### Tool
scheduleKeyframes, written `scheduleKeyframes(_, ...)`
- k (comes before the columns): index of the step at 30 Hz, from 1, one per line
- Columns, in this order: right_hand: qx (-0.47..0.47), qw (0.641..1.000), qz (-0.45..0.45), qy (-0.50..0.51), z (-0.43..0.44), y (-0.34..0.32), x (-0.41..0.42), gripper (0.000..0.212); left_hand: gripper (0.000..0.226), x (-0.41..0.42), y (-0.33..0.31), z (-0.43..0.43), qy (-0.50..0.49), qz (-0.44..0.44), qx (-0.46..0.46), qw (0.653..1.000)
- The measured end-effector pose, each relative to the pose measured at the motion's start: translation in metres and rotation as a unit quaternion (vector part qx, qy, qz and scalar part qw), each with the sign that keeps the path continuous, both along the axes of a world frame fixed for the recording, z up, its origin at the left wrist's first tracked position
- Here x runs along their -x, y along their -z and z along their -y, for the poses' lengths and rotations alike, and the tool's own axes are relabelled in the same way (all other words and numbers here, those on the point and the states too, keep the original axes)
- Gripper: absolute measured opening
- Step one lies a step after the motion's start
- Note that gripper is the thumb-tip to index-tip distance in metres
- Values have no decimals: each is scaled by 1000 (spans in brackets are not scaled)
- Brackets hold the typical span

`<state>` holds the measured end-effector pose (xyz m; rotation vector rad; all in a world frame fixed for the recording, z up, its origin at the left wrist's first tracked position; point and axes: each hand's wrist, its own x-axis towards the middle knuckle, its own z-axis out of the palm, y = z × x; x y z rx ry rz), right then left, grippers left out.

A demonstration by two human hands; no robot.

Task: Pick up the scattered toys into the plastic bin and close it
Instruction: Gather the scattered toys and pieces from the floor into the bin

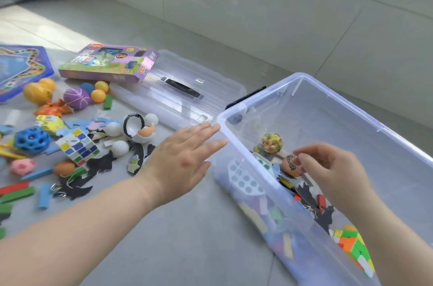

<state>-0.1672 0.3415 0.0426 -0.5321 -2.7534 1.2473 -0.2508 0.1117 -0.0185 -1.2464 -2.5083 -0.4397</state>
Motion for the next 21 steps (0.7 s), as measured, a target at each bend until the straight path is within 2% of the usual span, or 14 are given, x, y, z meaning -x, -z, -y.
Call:
scheduleKeyframes(3,11,997,-37,-60,45,-18,13,38,30,-4,17,60,-12,35,83,996)
scheduleKeyframes(6,-7,985,-42,-165,99,-26,31,31,30,-15,32,122,-125,152,94,976)
scheduleKeyframes(7,-4,979,-29,-201,117,-22,39,31,28,-21,34,141,-181,210,88,957)
scheduleKeyframes(9,-39,964,29,-261,152,-4,55,24,28,-29,56,183,-304,261,69,914)
scheduleKeyframes(11,-103,942,107,-302,179,27,67,10,29,-42,71,215,-407,323,40,853)
scheduleKeyframes(13,-188,901,188,-343,198,61,79,25,32,-49,93,239,-469,301,19,830)
scheduleKeyframes(15,-248,866,248,-356,215,79,85,35,47,-53,107,255,-486,313,46,814)
scheduleKeyframes(17,-272,851,284,-349,228,86,83,39,58,-59,114,264,-495,348,75,793)
scheduleKeyframes(21,-292,825,304,-376,247,99,74,41,56,-60,122,271,-490,385,75,778)
